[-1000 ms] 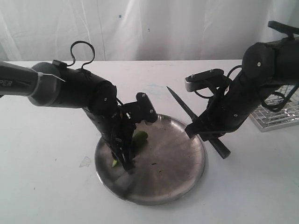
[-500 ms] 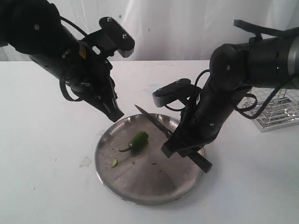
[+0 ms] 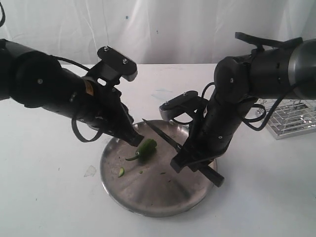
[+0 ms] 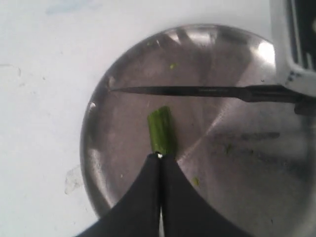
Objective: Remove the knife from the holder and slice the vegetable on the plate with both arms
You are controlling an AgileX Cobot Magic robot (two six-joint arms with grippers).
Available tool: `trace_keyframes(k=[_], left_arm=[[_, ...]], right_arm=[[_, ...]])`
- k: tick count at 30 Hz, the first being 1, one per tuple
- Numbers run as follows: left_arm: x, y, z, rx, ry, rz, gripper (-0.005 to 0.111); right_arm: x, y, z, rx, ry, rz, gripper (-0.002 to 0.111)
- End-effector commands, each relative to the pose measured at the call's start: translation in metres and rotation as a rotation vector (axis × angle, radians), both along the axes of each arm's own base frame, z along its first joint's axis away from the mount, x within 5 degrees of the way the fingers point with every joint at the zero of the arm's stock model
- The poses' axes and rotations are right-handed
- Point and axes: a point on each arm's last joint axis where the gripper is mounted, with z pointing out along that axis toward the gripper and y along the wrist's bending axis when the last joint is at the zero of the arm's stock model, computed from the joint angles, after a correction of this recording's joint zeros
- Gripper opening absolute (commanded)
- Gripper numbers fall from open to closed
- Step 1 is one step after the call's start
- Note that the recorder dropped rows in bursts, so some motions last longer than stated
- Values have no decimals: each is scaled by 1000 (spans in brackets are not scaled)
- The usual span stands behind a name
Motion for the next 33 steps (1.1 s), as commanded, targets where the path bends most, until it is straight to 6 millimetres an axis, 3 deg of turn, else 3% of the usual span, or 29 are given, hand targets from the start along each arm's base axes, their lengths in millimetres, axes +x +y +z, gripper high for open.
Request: trace_keyframes(k=[1,7,12,16,20,25,29,33], left_arm=[[4,-4,7,-30,-139,-43,0],[20,2,4,-15,-229,-41,0],[46,37,-21,-97,-75,219,0],[62,52,-27,-78,-31,278,0],[63,43,-22,6,-91,152,0],[54,27,-30,216,-143,-133,0],[57,22,-30,52,33,49,0],[63,17,-5,207,288,-29,0]], right_arm=[[0,-1,1,-8,-4,5,0],[-1,-1,1,-14,5,-5,0],[0,-1,1,-9,1,-15,0],[-1,-1,1,-12,6,-12,0],[0,0,-3,-21,23,-8,0],[3,2,-4,-23,34,-10,0],[4,2,-5,-24,39,-11,0],[3,3,-5,-19,42,-14,0]])
